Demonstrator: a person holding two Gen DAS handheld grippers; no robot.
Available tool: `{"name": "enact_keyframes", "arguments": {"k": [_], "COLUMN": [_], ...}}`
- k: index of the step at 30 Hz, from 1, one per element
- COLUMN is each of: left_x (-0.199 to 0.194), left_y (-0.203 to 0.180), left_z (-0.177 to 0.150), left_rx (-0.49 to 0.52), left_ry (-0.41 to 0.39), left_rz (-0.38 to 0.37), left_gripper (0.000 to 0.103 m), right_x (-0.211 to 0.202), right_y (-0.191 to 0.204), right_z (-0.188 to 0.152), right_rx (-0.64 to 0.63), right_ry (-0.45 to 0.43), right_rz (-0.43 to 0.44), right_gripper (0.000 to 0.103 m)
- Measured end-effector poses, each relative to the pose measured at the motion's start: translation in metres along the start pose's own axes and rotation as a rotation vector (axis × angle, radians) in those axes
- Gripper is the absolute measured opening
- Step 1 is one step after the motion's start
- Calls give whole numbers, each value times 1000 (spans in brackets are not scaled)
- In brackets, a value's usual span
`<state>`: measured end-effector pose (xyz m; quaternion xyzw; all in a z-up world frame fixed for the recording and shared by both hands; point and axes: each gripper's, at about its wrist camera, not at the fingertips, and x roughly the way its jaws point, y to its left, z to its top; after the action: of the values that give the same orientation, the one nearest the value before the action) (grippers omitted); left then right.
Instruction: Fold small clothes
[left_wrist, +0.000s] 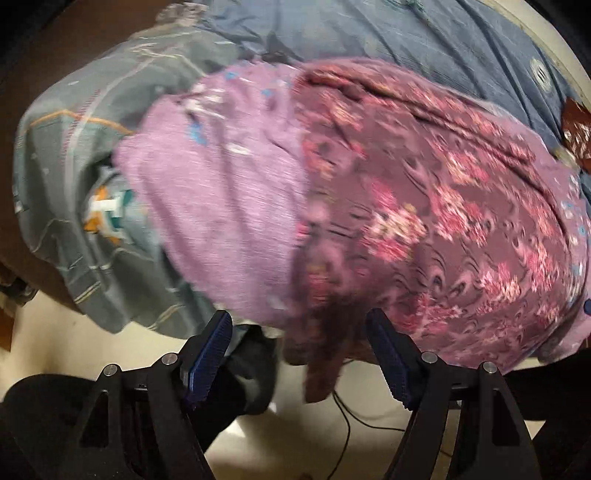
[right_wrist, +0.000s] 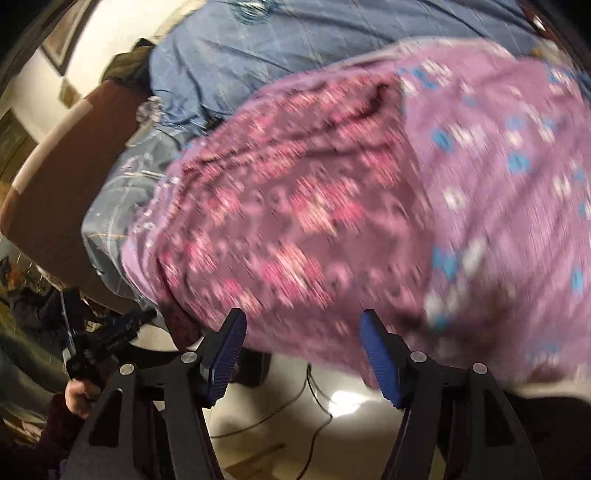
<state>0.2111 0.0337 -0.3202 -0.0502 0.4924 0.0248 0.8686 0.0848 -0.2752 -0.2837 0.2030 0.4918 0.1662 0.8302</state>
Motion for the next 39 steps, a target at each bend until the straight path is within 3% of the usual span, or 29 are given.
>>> {"name": "enact_keyframes", "arguments": {"k": [4,6,7,9,13,17,22,25,31,39], "left_x": [33,45,50,60,66,64,37,25,9,10], "left_y": [-5,-4,-2,2,16,32,53,60,65,64], "left_z": [3,4,5,4,6,8,4,5,1,3], "left_rx": [15,20,16,2,-46,-81,-77,-80,-72,-101], "left_ry": [43,62,64,79,78,78,36,6,-4,-3], "left_rz": [29,43,26,-36,-116,-201,-321,-386,-412,-440], "left_gripper": [75,69,58,22,7,6,5,5,5,5], "right_x": [6,7,7,9,25,52,52,62,110,132], "right_y": [-17,-27,-33,-46,-62,-51,-17,-18,-49,-71], "right_z": [-17,-21,-22,-24,-30,-36,-35,-33,-53,-48], "right_rx": [58,99,119,158,210,176,33,35,168,226], "right_ry": [36,43,47,62,126,190,173,203,334,290], "right_rz": [-10,-6,-9,-17,-31,-45,76,66,46,-78], "right_gripper": [66,66,66,66,68,69,67,66,56,58]}}
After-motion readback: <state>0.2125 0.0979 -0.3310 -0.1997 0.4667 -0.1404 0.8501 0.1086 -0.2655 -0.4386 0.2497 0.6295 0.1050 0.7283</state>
